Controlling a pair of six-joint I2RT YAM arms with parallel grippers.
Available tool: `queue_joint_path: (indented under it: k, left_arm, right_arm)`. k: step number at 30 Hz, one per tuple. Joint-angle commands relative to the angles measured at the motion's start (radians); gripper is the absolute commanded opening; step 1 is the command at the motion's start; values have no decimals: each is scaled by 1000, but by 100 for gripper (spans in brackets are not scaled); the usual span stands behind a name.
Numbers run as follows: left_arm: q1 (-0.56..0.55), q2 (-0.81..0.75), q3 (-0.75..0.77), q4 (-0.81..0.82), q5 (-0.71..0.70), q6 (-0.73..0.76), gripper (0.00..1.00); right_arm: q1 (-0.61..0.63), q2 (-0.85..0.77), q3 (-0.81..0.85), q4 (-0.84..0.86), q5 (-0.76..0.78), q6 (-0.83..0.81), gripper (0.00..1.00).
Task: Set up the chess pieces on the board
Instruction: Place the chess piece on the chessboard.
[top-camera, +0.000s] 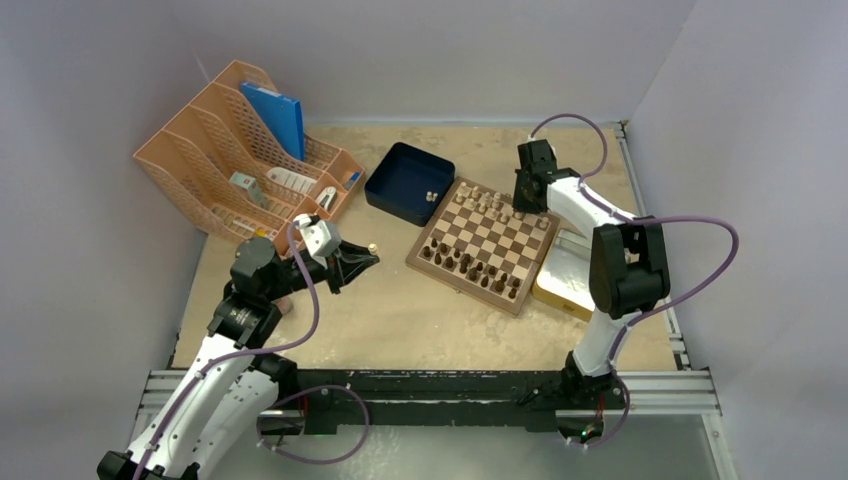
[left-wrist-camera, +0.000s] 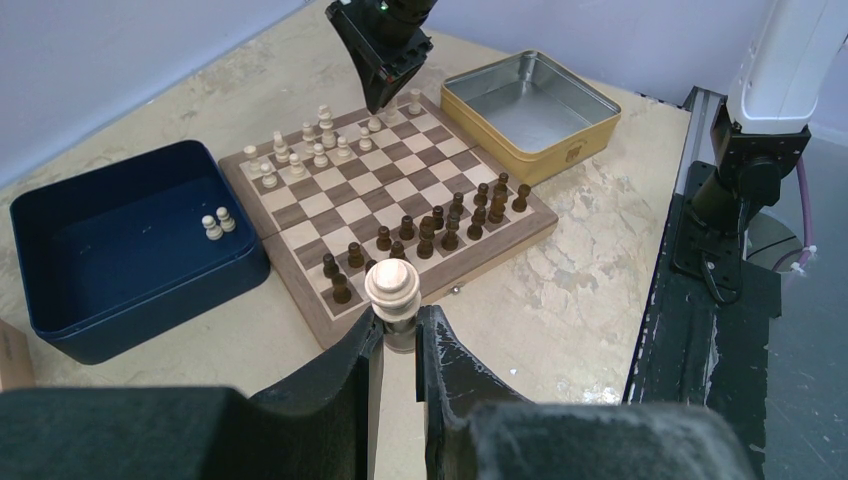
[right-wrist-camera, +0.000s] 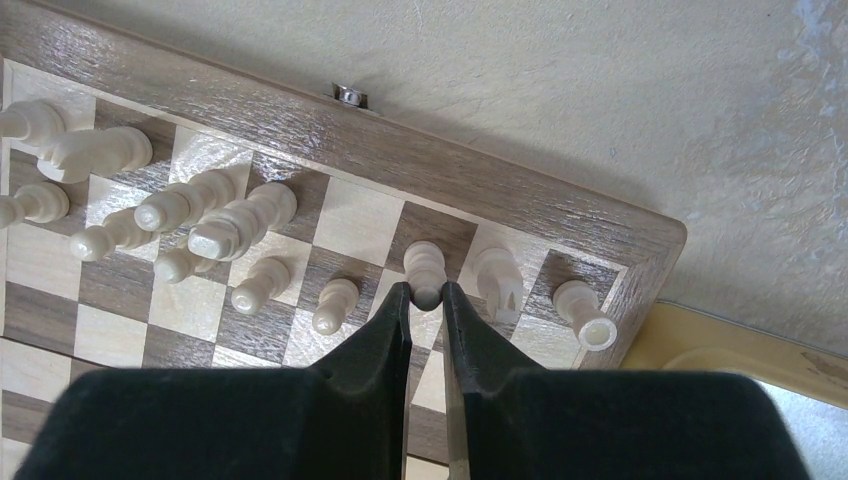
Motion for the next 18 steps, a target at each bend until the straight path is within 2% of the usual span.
queue_joint_path:
  k: [1,18]
  left_arm:
    - [-5,0,1,32,13,10,0]
    - [-5,8,-3,35,44,16,0]
  right_arm:
    - [-6,25,6,-15,22,4,17]
    - [-6,6,20,8,24,9,27]
